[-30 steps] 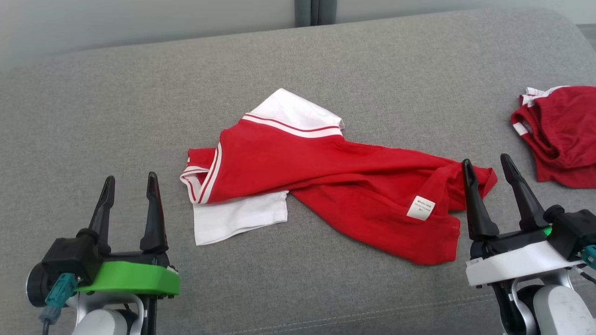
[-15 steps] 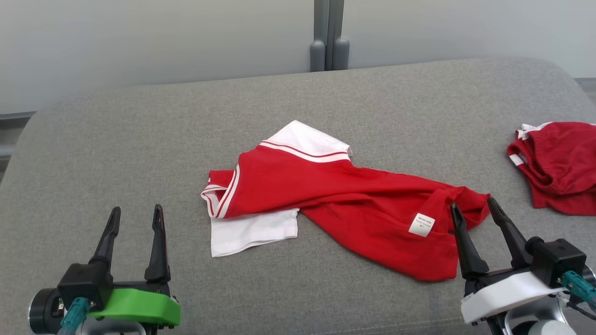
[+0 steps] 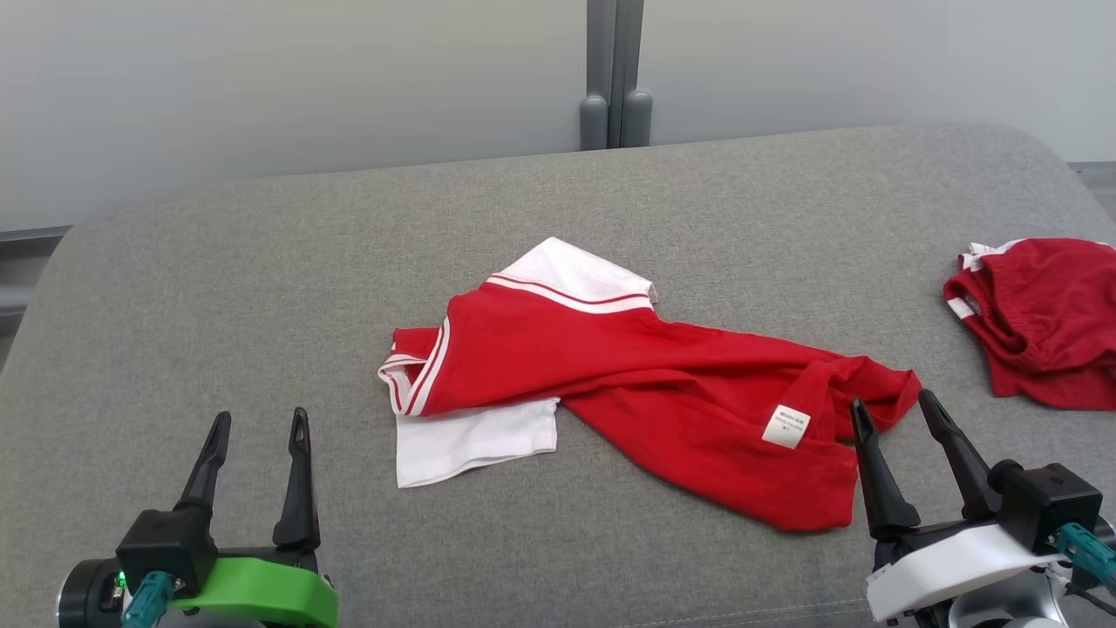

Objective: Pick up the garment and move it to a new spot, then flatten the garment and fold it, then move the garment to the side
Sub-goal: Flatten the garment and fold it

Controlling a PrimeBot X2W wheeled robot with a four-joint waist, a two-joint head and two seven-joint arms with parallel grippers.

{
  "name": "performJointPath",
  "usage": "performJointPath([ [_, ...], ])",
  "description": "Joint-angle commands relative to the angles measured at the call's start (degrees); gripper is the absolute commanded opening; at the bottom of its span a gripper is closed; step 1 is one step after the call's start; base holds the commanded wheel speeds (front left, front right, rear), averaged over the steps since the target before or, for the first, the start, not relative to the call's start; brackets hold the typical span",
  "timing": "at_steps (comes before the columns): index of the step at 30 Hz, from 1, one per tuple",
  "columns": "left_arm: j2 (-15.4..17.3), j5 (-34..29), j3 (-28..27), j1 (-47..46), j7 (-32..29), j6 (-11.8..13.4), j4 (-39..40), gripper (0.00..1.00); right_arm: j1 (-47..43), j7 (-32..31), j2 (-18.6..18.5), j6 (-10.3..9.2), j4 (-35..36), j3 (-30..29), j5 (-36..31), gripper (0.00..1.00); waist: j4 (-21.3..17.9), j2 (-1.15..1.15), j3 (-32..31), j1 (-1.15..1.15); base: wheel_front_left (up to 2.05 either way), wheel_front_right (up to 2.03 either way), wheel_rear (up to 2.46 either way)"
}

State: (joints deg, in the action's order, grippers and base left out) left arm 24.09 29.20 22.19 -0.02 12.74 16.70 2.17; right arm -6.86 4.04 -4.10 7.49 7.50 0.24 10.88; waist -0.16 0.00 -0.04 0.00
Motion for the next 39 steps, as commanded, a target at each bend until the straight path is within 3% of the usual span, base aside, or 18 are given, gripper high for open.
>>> performJointPath([
  [1,0.0,0.4,-0.3,0.2,0.5,-0.2,-0.1,1.00,-0.5,-0.2,0.1,0.00,0.3,0.0,0.0,1.00,0.0,0.00,0.0,0.00,0.00,0.00,0.00],
  [9,-0.2,0.6,0.6,-0.8,-0.2,-0.9,-0.5,1.00,0.0,-0.7,0.2,0.00,0.1,0.1,0.2,1.00,0.1,0.00,0.7,0.00,0.00,0.00,0.00],
  [20,-1.9,6.2,6.2,-2.5,-12.5,-5.9,-5.5,1.00,-0.2,-5.1,0.2,-0.01,-7.3,-0.1,3.3,1.00,-1.1,0.00,5.1,0.00,0.00,0.00,0.00],
  [39,-3.7,9.3,6.9,-11.9,-15.3,-11.1,-16.8,1.00,9.7,-2.1,-4.0,0.00,-19.6,2.7,10.5,1.00,-2.4,0.00,14.4,0.00,0.00,0.00,0.00],
])
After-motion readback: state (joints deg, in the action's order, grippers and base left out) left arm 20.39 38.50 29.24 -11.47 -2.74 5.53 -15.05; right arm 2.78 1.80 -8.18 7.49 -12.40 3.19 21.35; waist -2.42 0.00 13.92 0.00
